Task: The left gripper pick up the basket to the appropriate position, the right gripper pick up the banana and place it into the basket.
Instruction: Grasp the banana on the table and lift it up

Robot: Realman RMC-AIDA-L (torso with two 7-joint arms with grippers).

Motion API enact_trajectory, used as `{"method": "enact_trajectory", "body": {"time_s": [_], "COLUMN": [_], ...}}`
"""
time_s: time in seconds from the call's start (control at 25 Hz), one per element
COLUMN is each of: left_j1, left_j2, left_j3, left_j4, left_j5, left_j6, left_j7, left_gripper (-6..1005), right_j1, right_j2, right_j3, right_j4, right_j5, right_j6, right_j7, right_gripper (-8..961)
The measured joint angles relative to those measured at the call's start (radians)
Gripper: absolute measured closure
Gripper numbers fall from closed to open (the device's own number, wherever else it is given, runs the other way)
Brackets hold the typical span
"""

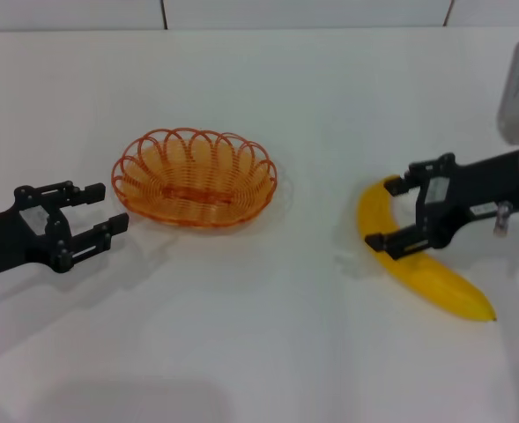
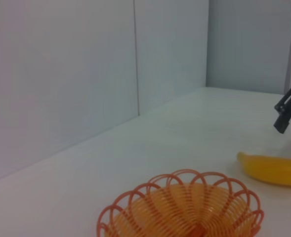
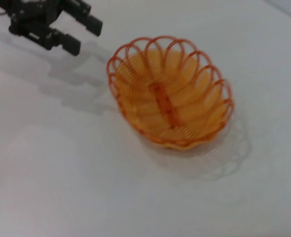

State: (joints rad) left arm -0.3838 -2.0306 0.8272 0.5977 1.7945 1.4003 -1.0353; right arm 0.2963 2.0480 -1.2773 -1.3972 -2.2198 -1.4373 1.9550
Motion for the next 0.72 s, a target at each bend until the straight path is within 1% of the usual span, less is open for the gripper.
{"method": "enact_trajectory", "body": {"time_s": [0.12,0.28,0.44,0.72], "left_j1": [0.002,0.010,0.025,0.028], "left_j2": [-0.001,0.000,-0.001,-0.001], "left_j3": [-0.001,-0.003,-0.003,-0.004], "left_j4": [-0.007,-0.029,-0.035,-0.066], "left_j5": [0.000,-0.001,-0.004,-0.009], "left_j6": [-0.012,-0.024,-0.048,-0.075], "left_j7": [0.002,0.005,0.024,0.040], "left_gripper": [457,457,457,457], "right_j1": [-0.025,-0.025,-0.020,-0.021], "right_j2": [0.001,0.001,0.000,-0.001], "right_j3": [-0.075,-0.128,-0.134,-0.133], "right_j4": [-0.083,-0.112,-0.095,-0.044], "right_j5": [-0.073,-0.146,-0.162,-0.180], "right_j6": [-0.007,-0.008,0.000,0.025], "right_j7": [0.112,0.206,0.223,0.224], "right_gripper": [66,67,68,69]}}
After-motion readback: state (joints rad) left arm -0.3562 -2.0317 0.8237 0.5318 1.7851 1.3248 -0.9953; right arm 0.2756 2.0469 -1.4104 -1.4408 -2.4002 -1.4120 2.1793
